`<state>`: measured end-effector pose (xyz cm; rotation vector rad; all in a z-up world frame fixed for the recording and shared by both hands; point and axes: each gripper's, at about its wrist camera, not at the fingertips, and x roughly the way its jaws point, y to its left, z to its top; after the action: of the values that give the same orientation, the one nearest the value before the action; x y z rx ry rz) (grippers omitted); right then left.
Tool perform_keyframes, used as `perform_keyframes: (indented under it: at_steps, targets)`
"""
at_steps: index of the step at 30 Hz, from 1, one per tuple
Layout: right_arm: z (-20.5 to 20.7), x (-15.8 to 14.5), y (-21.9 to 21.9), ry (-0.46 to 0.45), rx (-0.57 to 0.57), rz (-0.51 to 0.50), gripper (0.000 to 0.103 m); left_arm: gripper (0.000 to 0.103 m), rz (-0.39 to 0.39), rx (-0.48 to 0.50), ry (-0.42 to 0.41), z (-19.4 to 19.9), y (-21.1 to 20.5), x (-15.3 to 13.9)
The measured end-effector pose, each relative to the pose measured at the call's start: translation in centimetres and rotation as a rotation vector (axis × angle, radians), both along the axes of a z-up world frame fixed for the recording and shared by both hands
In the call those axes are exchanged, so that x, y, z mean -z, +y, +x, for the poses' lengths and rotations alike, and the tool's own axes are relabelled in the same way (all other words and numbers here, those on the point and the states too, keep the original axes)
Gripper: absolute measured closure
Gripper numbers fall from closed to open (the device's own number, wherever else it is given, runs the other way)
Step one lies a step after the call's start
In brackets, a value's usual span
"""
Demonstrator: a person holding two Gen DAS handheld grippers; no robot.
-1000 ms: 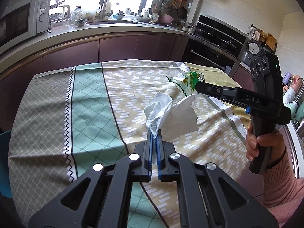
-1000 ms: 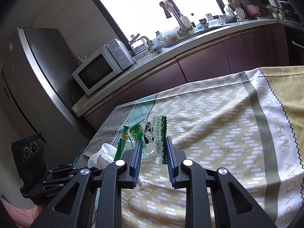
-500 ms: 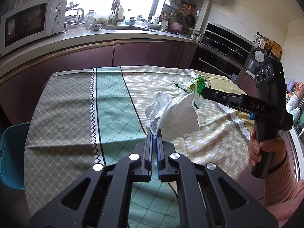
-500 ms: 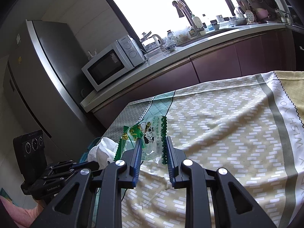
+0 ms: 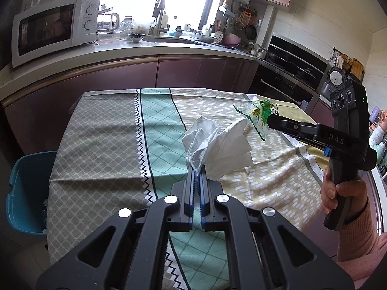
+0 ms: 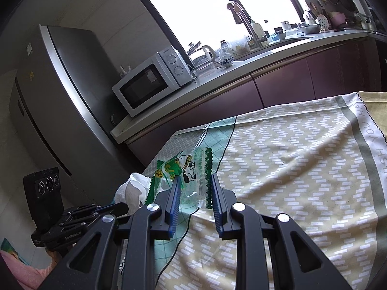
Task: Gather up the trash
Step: 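Lift the tissue and wrapper with both tools and turn toward the teal bin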
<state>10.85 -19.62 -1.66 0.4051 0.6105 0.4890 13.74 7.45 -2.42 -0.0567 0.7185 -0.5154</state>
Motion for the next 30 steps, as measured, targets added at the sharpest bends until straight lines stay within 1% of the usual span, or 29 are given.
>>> perform_keyframes:
  at_steps: [30]
  targets:
    - [0.5,-0.8,6.2,-0.010,-0.103,0.010,0.080,0.099,-0.015,-0.131,-0.022,-1.1,7.0,-1.0]
